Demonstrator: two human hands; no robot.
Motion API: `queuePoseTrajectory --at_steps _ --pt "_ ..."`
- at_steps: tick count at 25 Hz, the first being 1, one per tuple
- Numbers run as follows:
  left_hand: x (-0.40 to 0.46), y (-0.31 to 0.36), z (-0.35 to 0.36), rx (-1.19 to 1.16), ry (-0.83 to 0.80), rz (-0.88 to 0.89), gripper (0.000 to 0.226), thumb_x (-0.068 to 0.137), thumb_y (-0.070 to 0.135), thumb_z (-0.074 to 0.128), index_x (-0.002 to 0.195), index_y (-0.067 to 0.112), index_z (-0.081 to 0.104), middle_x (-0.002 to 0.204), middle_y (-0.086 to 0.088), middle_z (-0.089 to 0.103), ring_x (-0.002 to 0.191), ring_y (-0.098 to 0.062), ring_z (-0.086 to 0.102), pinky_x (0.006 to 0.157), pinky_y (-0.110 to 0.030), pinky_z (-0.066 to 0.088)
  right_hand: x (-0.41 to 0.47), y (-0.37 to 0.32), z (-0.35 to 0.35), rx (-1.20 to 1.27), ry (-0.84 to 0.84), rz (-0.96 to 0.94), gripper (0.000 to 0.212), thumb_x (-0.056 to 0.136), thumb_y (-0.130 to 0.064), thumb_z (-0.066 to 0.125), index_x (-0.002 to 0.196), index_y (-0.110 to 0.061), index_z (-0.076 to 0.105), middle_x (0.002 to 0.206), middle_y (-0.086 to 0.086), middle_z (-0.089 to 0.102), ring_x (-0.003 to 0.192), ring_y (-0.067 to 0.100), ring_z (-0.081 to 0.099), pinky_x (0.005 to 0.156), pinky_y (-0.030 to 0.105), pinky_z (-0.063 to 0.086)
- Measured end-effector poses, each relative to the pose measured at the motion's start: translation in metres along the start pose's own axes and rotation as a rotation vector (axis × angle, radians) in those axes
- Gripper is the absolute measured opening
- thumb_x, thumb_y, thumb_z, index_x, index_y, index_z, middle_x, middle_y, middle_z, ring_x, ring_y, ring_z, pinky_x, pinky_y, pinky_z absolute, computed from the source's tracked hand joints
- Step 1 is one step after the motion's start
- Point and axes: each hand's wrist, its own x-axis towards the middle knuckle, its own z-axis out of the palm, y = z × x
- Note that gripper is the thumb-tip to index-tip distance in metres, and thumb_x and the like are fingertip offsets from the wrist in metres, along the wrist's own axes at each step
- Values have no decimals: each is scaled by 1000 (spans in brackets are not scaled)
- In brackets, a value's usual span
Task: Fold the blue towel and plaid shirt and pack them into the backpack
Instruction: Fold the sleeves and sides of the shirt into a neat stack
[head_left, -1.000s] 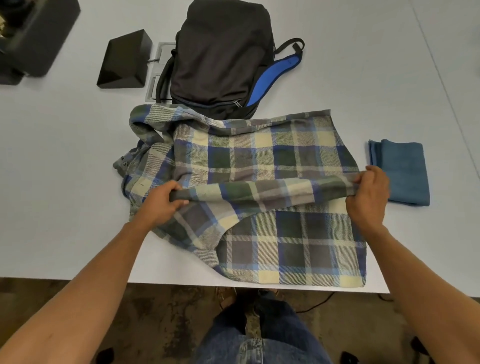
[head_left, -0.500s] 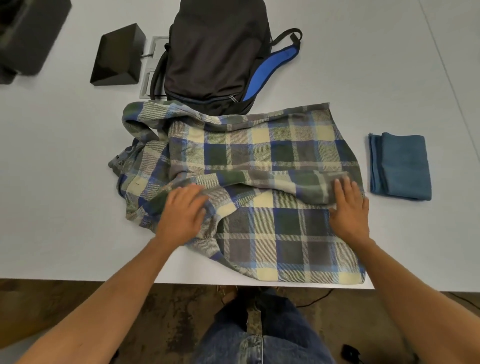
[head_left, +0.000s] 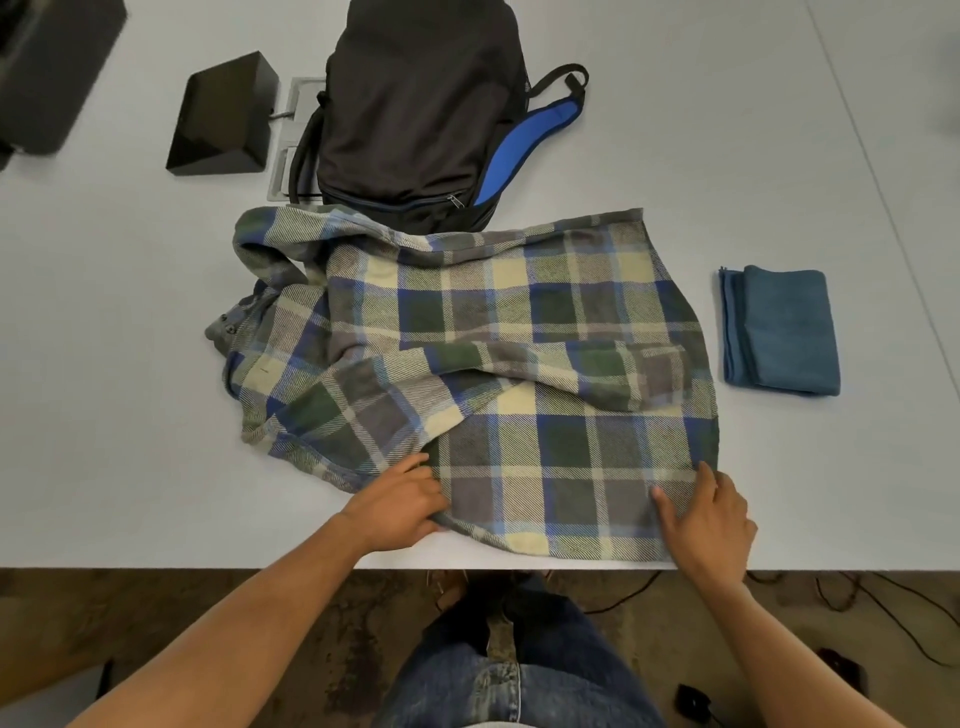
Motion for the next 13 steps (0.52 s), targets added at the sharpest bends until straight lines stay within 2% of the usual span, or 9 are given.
queuePoseTrajectory --at_steps 3,5,8,10,13 --pt "3 2 -4 38 -22 -36 27 83 52 54 74 30 68 71 14 65 72 -10 56 89 -27 30 -11 -5 -6 147 -28 126 69 89 -55 59 139 -15 33 136 18 43 118 42 50 89 55 49" --pt "4 3 -5 56 -41 -82 32 84 55 51 74 30 67 72 13 65 71 -9 55 81 -27 34 -12 -10 -10 261 -54 217 71 89 -47 66 141 -14 31 138 18 40 118 44 52 90 56 48" --pt "4 5 -8 8 -33 -165 39 89 55 39 83 28 66 78 10 65 74 -12 56 77 -32 45 -7 -12 -16 347 -84 353 78 87 -37 73 145 -12 29 144 19 36 124 45 48 98 55 45" --pt "4 7 -10 -9 -25 -208 33 89 47 41 90 26 66 84 7 65 78 -14 56 81 -34 46 -2 -9 -17 397 -99 421 75 84 -32 77 143 -9 35 142 20 39 123 44 48 100 53 44" --pt "2 10 -12 48 -3 -272 27 81 39 41 83 24 64 77 5 62 71 -15 56 74 -33 46 5 0 -18 496 -66 450 67 80 -14 81 137 -7 46 137 21 46 120 43 53 101 52 46"
